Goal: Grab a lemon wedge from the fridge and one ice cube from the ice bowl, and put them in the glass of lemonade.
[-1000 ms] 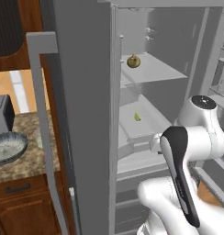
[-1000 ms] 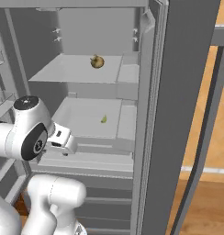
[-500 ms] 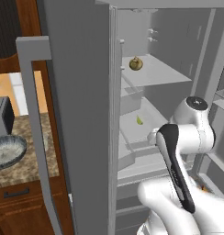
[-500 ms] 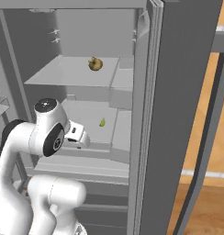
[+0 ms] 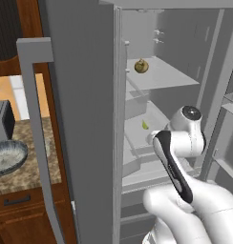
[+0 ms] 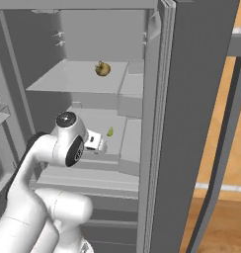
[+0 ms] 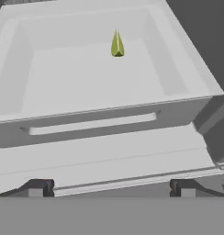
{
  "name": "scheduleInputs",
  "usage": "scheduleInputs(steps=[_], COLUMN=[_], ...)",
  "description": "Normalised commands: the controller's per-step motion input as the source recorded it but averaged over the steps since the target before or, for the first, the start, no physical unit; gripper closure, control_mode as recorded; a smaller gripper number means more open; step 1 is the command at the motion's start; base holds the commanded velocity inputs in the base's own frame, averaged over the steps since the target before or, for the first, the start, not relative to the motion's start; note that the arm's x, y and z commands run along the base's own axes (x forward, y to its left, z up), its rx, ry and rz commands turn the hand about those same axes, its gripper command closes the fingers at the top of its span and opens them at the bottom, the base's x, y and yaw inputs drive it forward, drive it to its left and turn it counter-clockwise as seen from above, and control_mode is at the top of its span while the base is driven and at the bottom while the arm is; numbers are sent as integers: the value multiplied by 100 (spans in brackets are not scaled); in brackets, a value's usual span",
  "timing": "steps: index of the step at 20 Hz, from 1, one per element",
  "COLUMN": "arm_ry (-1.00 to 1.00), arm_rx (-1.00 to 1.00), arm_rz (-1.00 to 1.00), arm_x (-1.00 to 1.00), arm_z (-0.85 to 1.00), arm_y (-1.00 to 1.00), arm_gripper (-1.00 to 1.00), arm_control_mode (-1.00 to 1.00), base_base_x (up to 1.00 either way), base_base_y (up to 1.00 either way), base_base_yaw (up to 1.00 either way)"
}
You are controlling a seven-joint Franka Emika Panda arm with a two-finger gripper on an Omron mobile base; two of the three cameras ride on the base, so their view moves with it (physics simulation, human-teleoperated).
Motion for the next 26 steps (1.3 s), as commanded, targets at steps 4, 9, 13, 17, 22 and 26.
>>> scheduleInputs(steps=[4, 9, 13, 17, 22, 26], arm_ry=[15, 9, 2, 0, 0, 0], arm_rx=[0, 0, 0, 0, 0, 0], arm_rz=[-4, -2, 0, 0, 0, 0], arm_x=[76, 65, 56, 48, 32, 33], arm_z=[0, 0, -1, -10, -19, -23], arm_y=[-11, -21, -15, -7, 0, 0], arm_gripper=[-100, -100, -100, -100, -100, -100], arm_control_mode=[-100, -100, -100, -100, -100, -100], base_base_x=[0, 0, 0, 0, 0, 0], base_base_y=[0, 0, 0, 0, 0, 0], base_base_yaw=[0, 0, 0, 0, 0, 0])
